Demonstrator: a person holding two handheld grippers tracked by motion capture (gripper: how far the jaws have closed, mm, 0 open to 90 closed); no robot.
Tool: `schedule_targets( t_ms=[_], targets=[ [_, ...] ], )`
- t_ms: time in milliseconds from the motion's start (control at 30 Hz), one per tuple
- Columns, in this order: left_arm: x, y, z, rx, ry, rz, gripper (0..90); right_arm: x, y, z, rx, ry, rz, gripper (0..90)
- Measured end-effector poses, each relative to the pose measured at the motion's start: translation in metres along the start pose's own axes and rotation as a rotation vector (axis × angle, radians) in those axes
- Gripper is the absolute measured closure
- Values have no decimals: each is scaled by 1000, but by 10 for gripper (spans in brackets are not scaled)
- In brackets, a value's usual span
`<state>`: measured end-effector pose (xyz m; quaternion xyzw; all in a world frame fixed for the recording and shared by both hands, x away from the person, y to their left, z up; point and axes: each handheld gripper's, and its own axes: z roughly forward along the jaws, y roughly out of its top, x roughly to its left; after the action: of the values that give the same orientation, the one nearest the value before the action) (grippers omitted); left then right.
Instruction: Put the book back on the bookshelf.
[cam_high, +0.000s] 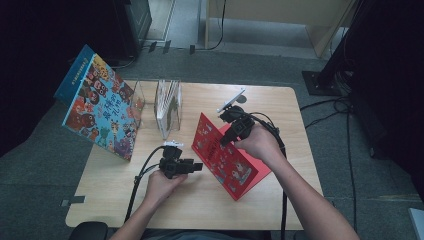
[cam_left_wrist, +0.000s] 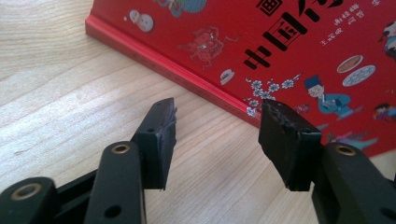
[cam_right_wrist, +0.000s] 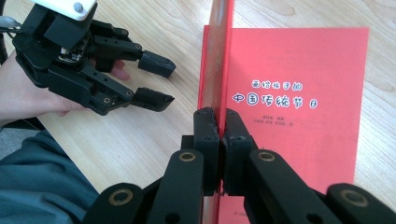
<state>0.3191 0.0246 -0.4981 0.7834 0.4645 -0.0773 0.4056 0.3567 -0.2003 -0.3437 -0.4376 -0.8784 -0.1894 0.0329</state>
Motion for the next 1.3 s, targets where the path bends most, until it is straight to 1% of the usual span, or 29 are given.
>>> schedule_targets(
  t_ms=[100,167,300,400,433,567,767,967,1067,1167,1233,1267,1300],
  targets=[
    [0,0,1,-1,5,2,416,-3,0,-1,0,10,3,888],
    [1,0,1,-4,-3,1,397,-4,-1,-1,7,15,13,889],
    [0,0,0,-11,-4,11,396,-4,0,-2,9,24,7,889],
    [-1,1,0,-12,-6,15,396,-7,0,-5,8,41,6,890],
    [-1,1,0,-13,-8,12,395,-8,1,-6,6,48,6,890],
    [-3,4,0,-12,-12,27,376,-12,1,-16,-20,69,9,889],
    [-6,12,1,-22,-25,38,355,-16,3,-32,-55,88,9,890],
    [-10,22,4,-41,-41,40,337,-21,5,-41,-67,114,14,890],
    [-11,27,6,-51,-55,36,331,-22,6,-45,-87,128,15,890],
    [-12,31,7,-46,-66,33,318,-23,5,-49,-96,146,11,889],
    [-11,32,8,-48,-94,29,303,-23,4,-50,-102,162,12,890],
    [-10,32,8,-50,-113,21,305,-24,3,-51,-100,167,11,889],
    [-10,32,8,-56,-120,22,302,-25,3,-52,-106,174,12,889]
  ],
)
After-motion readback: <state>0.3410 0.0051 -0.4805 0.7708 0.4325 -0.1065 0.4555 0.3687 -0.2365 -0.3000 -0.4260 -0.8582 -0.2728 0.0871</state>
